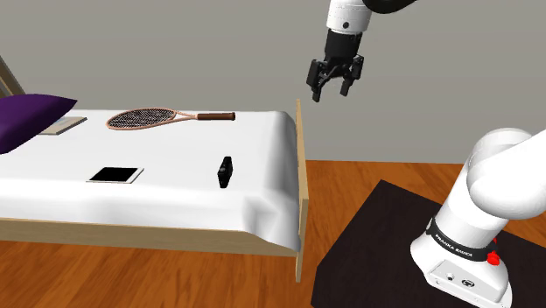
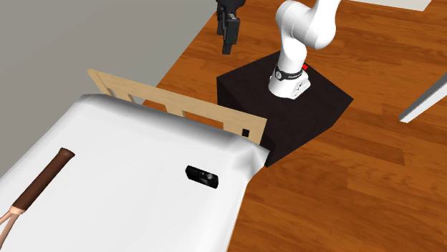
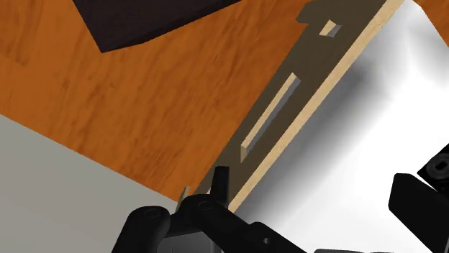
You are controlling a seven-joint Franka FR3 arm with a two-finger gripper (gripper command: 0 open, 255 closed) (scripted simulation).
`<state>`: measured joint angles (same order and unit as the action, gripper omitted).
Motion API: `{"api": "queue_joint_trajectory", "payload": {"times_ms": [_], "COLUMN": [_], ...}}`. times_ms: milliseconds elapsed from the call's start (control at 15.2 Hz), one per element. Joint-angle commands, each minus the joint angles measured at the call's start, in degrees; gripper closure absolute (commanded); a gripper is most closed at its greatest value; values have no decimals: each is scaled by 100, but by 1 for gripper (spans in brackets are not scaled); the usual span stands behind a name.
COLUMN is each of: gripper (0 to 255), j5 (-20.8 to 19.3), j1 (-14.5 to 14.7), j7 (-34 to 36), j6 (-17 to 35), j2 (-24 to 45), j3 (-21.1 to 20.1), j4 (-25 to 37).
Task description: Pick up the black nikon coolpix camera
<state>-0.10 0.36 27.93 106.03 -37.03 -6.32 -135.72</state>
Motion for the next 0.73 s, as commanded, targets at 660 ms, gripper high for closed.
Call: {"api": "queue_joint_trajectory", "payload": {"times_ms": [660], "gripper": [0], "j5": [132], "j1": [-94], "j7": [2488], "j6": [1095], "j2": [2173], "j3": [-1247], "j4": [776]}}
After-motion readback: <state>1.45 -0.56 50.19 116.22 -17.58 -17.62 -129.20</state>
